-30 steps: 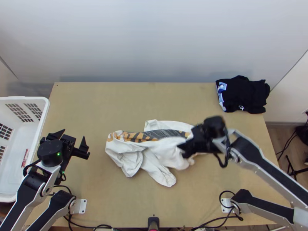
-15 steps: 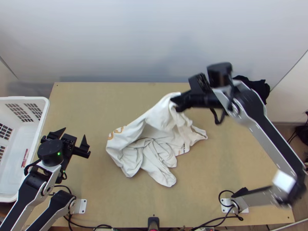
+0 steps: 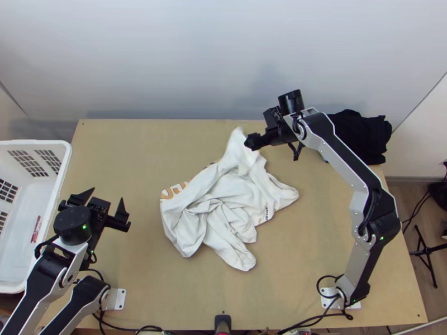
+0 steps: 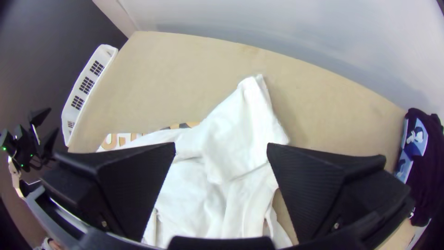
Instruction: Fold the t-shirt
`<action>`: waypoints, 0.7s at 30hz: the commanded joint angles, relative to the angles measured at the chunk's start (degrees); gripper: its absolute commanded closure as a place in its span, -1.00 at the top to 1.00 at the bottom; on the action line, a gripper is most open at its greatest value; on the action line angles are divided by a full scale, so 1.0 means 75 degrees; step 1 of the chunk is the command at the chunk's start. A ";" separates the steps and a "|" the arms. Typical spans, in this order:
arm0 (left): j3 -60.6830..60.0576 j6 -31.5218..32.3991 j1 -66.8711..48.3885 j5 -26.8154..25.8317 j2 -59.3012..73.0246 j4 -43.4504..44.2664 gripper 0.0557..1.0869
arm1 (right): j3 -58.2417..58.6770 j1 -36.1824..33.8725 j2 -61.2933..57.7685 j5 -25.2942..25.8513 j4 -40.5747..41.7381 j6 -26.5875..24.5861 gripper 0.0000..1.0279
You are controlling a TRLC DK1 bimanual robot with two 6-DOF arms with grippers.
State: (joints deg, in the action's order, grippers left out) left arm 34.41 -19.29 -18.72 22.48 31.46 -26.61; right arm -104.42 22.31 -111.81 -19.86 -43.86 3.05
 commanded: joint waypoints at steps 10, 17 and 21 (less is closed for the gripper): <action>-0.0018 0.0193 -0.0012 -0.0021 -0.0176 0.0032 0.92 | 0.3634 0.0085 0.3740 0.0937 0.0844 0.0297 0.94; 0.0181 0.0943 -0.0082 -0.0021 -0.0176 -0.0026 0.92 | 0.5286 0.0131 0.3646 0.1347 0.2355 0.0343 0.93; 0.0134 0.1201 -0.0106 -0.0044 -0.0187 -0.0167 0.92 | 0.5263 0.0120 0.2826 0.1405 0.2988 0.0496 0.93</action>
State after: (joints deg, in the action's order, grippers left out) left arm 35.27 -13.61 -19.22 22.33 30.13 -26.74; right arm -70.65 22.94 -86.74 -11.14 -29.39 5.65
